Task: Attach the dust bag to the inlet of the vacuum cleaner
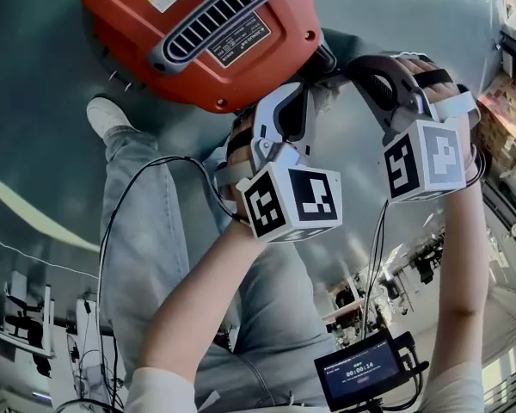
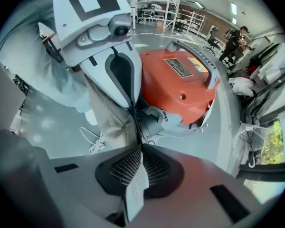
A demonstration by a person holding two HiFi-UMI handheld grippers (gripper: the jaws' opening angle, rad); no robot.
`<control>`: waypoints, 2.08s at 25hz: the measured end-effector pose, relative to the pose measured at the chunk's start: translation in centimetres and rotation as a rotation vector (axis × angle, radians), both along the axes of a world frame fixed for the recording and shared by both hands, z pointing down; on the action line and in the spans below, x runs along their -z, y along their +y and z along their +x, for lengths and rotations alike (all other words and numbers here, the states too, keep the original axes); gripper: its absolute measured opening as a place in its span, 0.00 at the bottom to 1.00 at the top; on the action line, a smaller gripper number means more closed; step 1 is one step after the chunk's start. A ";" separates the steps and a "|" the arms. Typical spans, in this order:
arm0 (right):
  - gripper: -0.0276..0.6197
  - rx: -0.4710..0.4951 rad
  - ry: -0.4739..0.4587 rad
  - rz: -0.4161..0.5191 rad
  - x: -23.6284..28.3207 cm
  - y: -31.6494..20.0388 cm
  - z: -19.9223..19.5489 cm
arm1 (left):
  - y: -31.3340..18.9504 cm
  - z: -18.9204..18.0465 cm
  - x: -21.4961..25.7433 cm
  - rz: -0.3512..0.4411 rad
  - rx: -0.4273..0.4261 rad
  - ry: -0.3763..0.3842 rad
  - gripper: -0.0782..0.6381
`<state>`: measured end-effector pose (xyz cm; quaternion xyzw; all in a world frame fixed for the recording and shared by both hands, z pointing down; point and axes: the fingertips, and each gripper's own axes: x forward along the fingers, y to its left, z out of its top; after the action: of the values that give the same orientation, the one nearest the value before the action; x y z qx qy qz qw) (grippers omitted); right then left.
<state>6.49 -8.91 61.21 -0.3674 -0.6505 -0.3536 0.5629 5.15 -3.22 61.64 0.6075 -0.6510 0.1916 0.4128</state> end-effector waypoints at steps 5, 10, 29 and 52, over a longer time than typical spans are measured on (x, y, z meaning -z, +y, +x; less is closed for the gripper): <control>0.07 -0.034 0.025 -0.002 -1.1 -0.4 -0.1 | -0.3 1.0 -0.4 0.019 -0.048 -0.049 0.13; 0.07 0.067 0.002 0.035 0.5 0.2 -0.3 | 0.4 1.5 1.4 -0.023 -0.045 -0.031 0.12; 0.07 0.113 -0.043 0.037 -0.9 -0.9 0.1 | 0.1 1.5 -0.4 -0.046 -0.229 -0.070 0.12; 0.05 0.076 -0.277 -0.081 5.2 4.7 -5.0 | 0.0 2.3 -2.0 -0.077 -0.247 0.007 0.13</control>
<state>1.47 -4.23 56.00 -0.3619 -0.7214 -0.3953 0.4386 7.45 -3.23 63.67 0.6676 -0.5620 0.2638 0.4111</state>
